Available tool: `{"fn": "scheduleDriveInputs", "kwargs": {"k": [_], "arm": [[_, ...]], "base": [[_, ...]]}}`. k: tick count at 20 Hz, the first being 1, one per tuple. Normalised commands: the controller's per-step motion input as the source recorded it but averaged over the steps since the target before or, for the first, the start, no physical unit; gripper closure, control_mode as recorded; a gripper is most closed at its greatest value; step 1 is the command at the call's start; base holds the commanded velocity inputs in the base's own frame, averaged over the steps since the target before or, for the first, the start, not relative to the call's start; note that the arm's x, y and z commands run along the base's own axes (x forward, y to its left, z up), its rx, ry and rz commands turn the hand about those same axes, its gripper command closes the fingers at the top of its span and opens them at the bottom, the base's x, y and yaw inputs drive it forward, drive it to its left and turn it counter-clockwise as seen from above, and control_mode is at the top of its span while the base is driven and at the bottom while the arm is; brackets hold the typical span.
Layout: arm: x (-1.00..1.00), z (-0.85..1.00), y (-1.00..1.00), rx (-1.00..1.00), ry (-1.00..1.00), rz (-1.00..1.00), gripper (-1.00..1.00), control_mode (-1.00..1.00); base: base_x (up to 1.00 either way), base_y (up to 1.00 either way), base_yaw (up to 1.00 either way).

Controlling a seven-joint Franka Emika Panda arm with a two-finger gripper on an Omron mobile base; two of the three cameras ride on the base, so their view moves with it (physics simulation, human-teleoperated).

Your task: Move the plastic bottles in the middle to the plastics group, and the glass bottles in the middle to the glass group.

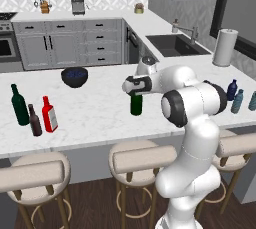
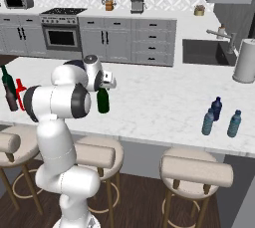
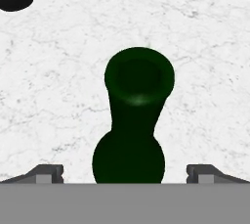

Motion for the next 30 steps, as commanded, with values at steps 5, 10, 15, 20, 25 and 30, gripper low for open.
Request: {"fn": "scheduleDriveInputs", "kwargs": {"k": [5,10,15,20,25,30], "arm": [[0.00,-0.14,0.00,0.00,0.00,0.00,-1.00,-1.00],[0.02,-0.17,0.00,0.00,0.00,0.00,-1.00,-1.00],[0.08,-0.02,0.00,0.00,0.00,0.00,-1.00,-1.00],[0.13,0.00,0.00,0.00,0.00,0.00,-1.00,-1.00],[0.08,-0.01,0.00,0.00,0.00,0.00,-1.00,-1.00],[0.00,0.00,0.00,0.00,0.00,0.00,1.00,-1.00]], "base": [[0.00,0.00,0.00],[0.00,0.00,0.00],[0.00,0.00,0.00],[0.00,0.00,0.00],[0.00,0.00,0.00],[0.00,0.00,0.00]]}}
